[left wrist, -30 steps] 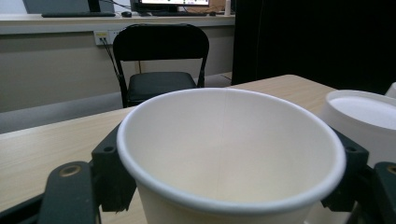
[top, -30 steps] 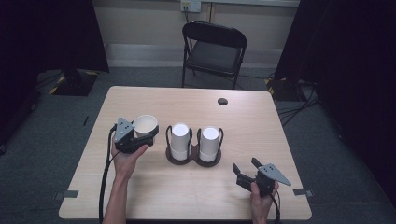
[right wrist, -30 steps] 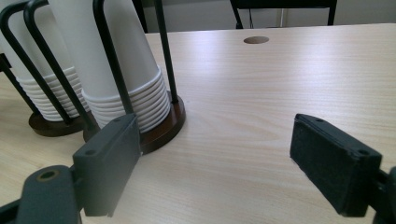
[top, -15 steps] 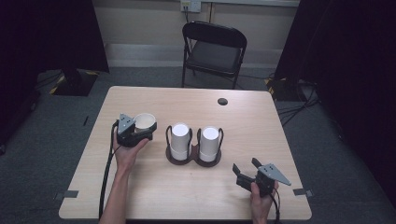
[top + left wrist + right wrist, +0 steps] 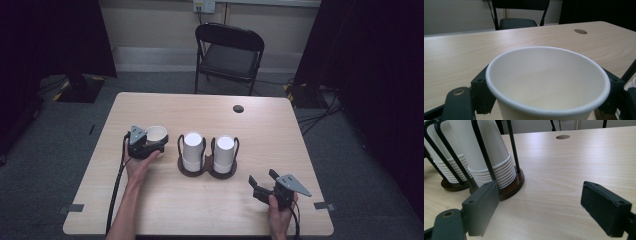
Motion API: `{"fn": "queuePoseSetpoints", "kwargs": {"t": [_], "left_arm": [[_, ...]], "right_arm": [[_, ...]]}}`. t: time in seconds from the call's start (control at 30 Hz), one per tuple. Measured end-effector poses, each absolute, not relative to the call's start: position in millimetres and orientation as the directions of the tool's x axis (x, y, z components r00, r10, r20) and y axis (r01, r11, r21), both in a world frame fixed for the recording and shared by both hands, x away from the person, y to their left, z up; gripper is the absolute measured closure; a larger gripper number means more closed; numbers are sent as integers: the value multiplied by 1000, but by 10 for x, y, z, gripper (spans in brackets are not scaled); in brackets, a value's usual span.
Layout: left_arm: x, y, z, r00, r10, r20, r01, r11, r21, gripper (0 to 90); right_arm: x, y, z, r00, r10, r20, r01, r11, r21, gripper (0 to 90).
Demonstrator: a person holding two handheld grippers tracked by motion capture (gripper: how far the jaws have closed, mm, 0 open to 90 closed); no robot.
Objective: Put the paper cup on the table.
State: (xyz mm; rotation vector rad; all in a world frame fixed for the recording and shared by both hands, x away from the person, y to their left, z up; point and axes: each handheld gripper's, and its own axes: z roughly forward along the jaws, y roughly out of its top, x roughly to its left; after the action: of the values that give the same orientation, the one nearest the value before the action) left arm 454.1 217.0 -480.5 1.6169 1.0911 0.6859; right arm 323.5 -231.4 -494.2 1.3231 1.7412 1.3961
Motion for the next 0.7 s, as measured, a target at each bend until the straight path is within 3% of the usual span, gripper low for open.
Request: {"fn": "queuePoseSetpoints", "kwargs": {"t": [0.5, 0.7], "left_arm": [[4529, 2087, -4887, 462, 885, -48, 364, -140, 921, 164], [4490, 2109, -4905, 447, 892, -65, 364, -115, 924, 153]], "right_arm": [[3249, -2325, -4945, -378, 910, 172, 364, -25, 931, 138], [3251, -2324, -4945, -378, 910, 172, 366, -24, 930, 138]]}}
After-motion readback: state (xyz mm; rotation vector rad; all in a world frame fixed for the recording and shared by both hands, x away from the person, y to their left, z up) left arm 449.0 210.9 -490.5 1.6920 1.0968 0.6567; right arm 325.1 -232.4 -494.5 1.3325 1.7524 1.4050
